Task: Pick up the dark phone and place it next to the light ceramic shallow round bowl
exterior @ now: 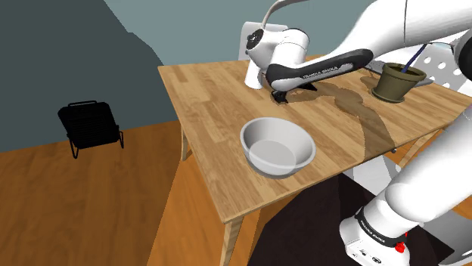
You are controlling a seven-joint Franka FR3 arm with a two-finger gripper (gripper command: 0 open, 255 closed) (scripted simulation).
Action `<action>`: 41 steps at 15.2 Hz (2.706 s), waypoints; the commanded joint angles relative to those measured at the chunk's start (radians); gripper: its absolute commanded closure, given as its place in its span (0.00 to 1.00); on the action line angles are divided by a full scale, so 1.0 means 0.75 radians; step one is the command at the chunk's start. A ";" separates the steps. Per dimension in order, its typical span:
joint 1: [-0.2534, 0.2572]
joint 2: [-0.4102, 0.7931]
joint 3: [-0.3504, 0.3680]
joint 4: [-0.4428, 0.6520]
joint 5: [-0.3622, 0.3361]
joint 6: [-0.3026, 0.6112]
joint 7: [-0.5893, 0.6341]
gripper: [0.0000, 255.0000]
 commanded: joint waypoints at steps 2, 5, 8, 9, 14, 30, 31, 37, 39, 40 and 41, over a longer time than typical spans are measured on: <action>0.011 0.193 -0.007 0.134 -0.194 -0.096 0.125 0.00; 0.043 0.383 -0.044 0.293 -0.363 -0.208 0.205 0.00; 0.083 0.569 -0.101 0.471 -0.517 -0.315 0.249 0.00; 0.097 0.631 -0.124 0.535 -0.566 -0.348 0.256 0.00; 0.074 0.665 -0.160 0.546 -0.621 -0.326 0.269 0.00; 0.031 0.670 -0.165 0.534 -0.646 -0.283 0.267 1.00; 0.028 0.664 -0.166 0.527 -0.646 -0.280 0.268 1.00; 0.031 0.643 -0.159 0.511 -0.639 -0.290 0.267 1.00; 0.031 0.625 -0.158 0.516 -0.639 -0.298 0.245 1.00; 0.032 0.616 -0.157 0.519 -0.639 -0.302 0.233 1.00; 0.032 0.608 -0.157 0.523 -0.638 -0.306 0.222 1.00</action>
